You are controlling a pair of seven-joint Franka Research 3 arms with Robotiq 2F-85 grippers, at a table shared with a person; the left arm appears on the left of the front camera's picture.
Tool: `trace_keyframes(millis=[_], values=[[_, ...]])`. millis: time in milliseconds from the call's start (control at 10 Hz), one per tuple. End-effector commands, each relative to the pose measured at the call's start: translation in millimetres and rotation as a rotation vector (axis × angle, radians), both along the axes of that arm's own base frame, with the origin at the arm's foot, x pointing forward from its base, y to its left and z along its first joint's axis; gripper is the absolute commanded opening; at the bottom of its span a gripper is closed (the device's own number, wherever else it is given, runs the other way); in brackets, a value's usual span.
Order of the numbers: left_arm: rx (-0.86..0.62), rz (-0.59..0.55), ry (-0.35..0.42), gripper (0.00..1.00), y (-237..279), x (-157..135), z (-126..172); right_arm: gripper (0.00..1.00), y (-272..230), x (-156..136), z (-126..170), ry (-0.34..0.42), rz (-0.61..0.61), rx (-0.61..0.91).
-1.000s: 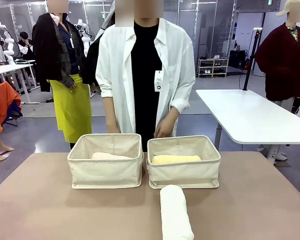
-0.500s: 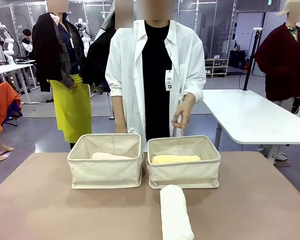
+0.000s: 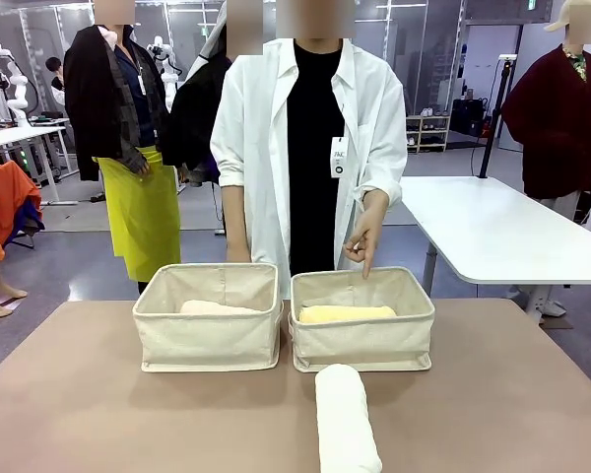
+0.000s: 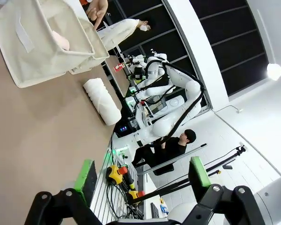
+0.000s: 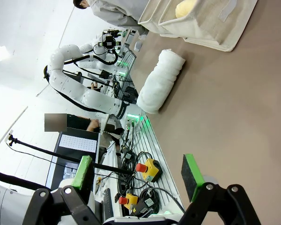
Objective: Divide the towels into two baskets.
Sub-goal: Pick up one hotel-folded towel from the bottom of the table and place it in the Fabric basket indicated by the person.
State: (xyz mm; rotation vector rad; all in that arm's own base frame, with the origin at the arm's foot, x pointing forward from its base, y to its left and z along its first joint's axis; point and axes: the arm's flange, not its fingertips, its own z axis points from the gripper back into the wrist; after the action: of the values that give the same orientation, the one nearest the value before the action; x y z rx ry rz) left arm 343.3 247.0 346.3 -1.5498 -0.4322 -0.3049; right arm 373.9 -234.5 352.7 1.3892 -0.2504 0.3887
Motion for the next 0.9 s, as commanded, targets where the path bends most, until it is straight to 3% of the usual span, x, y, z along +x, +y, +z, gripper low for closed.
trace_keyframes(millis=[0, 300, 500, 800], values=[[0.0, 0.003, -0.004, 1.0, 1, -5, -1, 0.95, 0, 0, 0, 0.0, 0.0, 0.0], [0.0, 0.003, -0.004, 1.0, 1, -5, -1, 0.95, 88, 39, 59, 0.07, 0.079, -0.191], [0.0, 0.003, -0.004, 1.0, 1, -5, -1, 0.95, 149, 51, 77, 0.112, 0.118, -0.305], [0.0, 0.003, -0.004, 1.0, 1, -5, -1, 0.95, 255, 49, 82, 0.155, 0.057, -0.445]])
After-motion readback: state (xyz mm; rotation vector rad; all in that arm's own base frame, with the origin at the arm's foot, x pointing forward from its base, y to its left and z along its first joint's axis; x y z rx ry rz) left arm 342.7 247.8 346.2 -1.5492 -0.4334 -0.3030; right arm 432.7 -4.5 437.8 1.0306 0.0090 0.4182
